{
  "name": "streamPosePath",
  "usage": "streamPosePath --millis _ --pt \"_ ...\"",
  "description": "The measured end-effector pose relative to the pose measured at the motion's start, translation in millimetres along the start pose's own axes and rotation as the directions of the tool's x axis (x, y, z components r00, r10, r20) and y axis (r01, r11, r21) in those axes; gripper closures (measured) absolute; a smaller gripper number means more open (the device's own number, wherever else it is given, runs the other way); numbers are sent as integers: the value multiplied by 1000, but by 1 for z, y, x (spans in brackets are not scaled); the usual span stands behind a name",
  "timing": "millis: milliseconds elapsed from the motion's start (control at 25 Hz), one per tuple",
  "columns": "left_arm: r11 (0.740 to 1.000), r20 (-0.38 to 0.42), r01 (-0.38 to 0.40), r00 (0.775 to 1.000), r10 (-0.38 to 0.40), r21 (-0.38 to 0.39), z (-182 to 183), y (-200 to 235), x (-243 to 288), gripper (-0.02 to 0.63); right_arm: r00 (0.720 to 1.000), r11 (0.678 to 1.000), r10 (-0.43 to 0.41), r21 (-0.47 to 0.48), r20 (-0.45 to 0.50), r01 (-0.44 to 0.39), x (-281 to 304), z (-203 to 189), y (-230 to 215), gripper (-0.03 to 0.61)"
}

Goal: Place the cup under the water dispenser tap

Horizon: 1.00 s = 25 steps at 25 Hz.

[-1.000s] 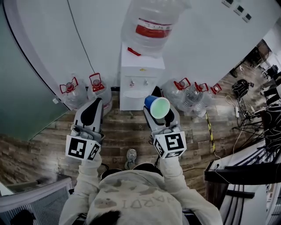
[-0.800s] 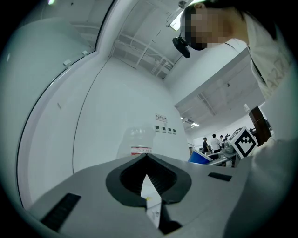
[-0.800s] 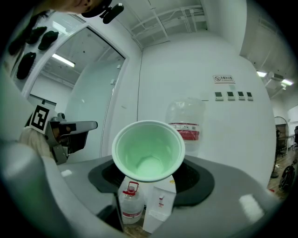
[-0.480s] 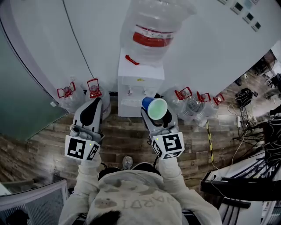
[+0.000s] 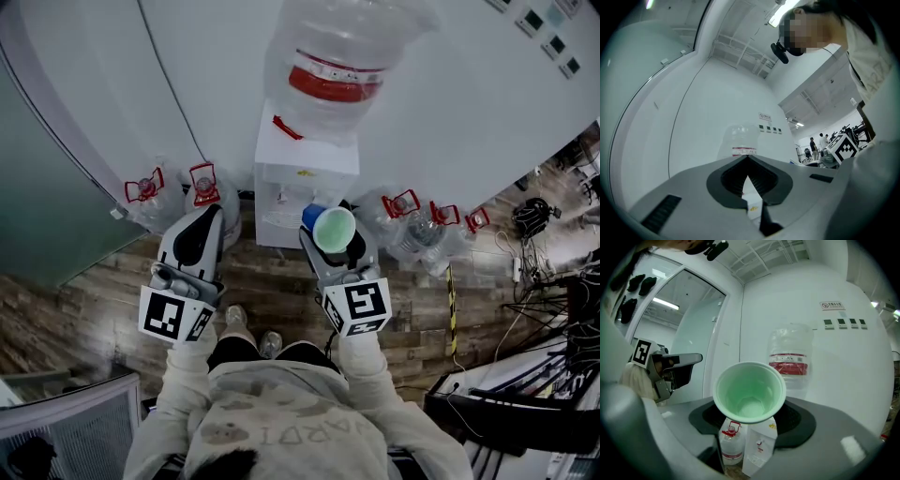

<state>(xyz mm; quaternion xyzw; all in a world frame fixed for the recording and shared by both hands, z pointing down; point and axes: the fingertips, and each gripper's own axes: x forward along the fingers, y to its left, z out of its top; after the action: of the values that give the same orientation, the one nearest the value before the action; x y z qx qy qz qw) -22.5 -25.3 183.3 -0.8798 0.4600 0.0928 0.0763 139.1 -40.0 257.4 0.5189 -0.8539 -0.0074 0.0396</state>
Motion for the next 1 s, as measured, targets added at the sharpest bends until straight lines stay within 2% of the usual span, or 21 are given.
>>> streamPosePath --millis 520,1000 --pt "1000 -44 14 999 -15 -24 -44 48 43 609 995 1000 -2 13 -102 4 74 -56 -18 276" --pt "996 -94 66 993 -71 -55 -93 76 79 609 982 999 6 35 -189 1 130 -121 -23 276"
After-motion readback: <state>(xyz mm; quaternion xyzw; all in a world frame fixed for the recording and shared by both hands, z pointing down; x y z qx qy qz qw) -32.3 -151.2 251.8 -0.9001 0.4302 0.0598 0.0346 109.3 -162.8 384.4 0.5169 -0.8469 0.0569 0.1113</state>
